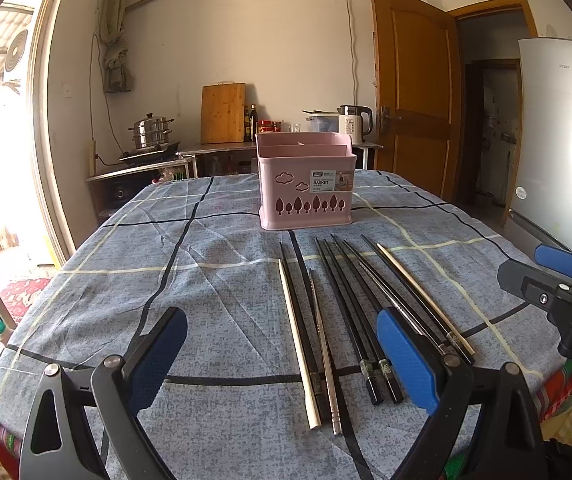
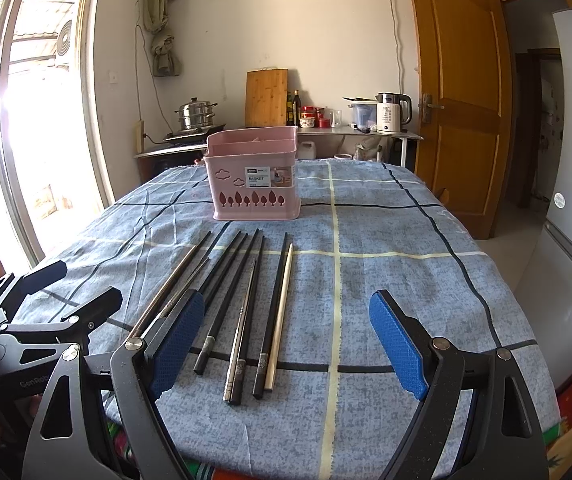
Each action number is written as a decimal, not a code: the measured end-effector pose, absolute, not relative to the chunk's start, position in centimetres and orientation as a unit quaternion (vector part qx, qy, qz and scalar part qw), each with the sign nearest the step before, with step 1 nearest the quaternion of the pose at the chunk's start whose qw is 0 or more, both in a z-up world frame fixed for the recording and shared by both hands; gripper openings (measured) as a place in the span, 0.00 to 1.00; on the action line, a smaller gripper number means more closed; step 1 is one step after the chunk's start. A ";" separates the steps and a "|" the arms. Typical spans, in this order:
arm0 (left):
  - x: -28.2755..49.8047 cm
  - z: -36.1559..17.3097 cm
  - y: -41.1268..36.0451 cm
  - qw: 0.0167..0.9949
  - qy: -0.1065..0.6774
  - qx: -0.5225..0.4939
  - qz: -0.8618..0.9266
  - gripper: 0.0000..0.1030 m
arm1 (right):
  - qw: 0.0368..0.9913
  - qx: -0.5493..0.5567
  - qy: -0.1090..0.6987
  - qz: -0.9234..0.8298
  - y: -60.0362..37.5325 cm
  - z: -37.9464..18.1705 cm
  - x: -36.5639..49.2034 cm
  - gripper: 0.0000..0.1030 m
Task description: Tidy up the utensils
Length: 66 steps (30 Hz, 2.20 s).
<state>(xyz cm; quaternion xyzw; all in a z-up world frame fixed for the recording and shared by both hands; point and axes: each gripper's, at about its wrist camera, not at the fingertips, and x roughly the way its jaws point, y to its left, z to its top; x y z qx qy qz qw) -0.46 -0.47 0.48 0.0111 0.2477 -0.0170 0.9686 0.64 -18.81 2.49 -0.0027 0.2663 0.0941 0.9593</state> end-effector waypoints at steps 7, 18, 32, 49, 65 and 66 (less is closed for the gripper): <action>-0.4 0.4 -0.5 0.968 0.248 0.011 -0.019 0.94 | 0.959 -0.004 0.267 0.094 -18.8 2.5 0.6 0.83; -0.4 0.3 -0.4 0.968 0.249 0.010 -0.019 0.94 | 0.959 -0.005 0.266 0.094 -18.6 2.5 0.6 0.83; -0.5 0.3 -0.7 0.968 0.249 0.011 -0.021 0.94 | 0.959 -0.005 0.266 0.094 -18.6 2.5 0.6 0.83; -0.5 0.3 -0.9 0.968 0.250 0.011 -0.023 0.94 | 0.959 -0.006 0.266 0.094 -18.6 2.5 0.6 0.83; 0.2 -0.1 -0.3 0.964 0.262 0.006 -0.038 0.94 | 0.958 -0.006 0.272 0.096 -18.6 2.1 1.2 0.83; 0.4 -0.1 -0.2 0.963 0.265 0.003 -0.043 0.94 | 0.957 -0.004 0.274 0.097 -18.7 2.0 1.5 0.83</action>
